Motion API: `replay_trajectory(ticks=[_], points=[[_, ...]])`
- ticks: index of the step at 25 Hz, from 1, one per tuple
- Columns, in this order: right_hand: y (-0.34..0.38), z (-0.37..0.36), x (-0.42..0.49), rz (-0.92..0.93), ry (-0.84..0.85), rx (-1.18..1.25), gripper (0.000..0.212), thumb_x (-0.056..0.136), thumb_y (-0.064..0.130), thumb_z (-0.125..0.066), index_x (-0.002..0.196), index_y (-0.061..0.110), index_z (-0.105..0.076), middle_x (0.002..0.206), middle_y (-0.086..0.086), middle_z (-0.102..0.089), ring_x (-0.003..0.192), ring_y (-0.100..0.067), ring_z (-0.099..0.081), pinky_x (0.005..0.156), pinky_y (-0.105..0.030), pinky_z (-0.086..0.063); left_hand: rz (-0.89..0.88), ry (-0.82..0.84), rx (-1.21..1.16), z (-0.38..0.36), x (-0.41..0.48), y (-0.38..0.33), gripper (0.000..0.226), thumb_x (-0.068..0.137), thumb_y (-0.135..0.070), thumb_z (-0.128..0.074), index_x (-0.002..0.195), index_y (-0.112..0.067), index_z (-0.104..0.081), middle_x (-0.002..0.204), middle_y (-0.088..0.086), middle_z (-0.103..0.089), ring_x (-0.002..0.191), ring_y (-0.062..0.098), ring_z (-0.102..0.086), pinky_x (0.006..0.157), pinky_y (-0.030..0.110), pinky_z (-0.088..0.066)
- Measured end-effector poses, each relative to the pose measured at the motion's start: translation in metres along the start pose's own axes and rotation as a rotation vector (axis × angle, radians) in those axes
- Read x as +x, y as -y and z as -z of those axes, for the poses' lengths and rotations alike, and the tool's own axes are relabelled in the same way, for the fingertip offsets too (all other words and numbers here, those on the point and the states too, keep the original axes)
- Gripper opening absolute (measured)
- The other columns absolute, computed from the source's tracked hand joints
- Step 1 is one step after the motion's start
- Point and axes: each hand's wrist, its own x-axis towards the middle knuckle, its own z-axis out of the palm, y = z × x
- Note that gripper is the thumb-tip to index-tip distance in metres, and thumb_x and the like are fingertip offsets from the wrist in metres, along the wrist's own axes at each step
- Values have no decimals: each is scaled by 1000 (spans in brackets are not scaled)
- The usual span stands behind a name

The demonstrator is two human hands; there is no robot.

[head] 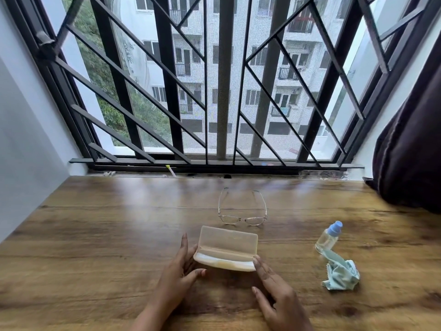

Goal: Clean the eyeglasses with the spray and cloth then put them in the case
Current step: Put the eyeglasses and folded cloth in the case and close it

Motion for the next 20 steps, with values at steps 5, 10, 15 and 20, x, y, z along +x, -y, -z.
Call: replay_trajectory(ticks=[5,10,15,20], points=[[0,0,0,15,-10,0,60,71,3,-73,127,1,-52,133,-9,-54,123,-21,-51,103,-27,-37,-15,-31,4,-1,0,1,100,75,16,-63,144,-19,0,118,-20,-55,109,-8,-54,88,5,-41],[1,1,3,30,-42,-14,51,75,6,-67,124,0,-55,130,-11,-56,120,-7,-52,102,-13,-35,-57,-144,130,0,0,-3,84,82,-10,-66,139,-29,-8,101,-36,-61,102,-16,-54,82,-4,-35],[-7,-3,3,49,-117,-19,26,85,16,-62,105,2,-69,117,-14,-64,106,-5,-61,92,-12,-44,-28,-195,145,2,-3,-4,89,74,5,-71,143,-18,-20,113,-5,-65,98,-13,-57,88,1,-36],[-17,-10,2,50,-110,-21,32,68,-4,-74,99,5,-73,115,-12,-66,101,-9,-64,90,-12,-45,-63,-207,146,1,-7,0,98,67,16,-69,138,-28,-17,112,-14,-63,103,-5,-59,93,8,-40]])
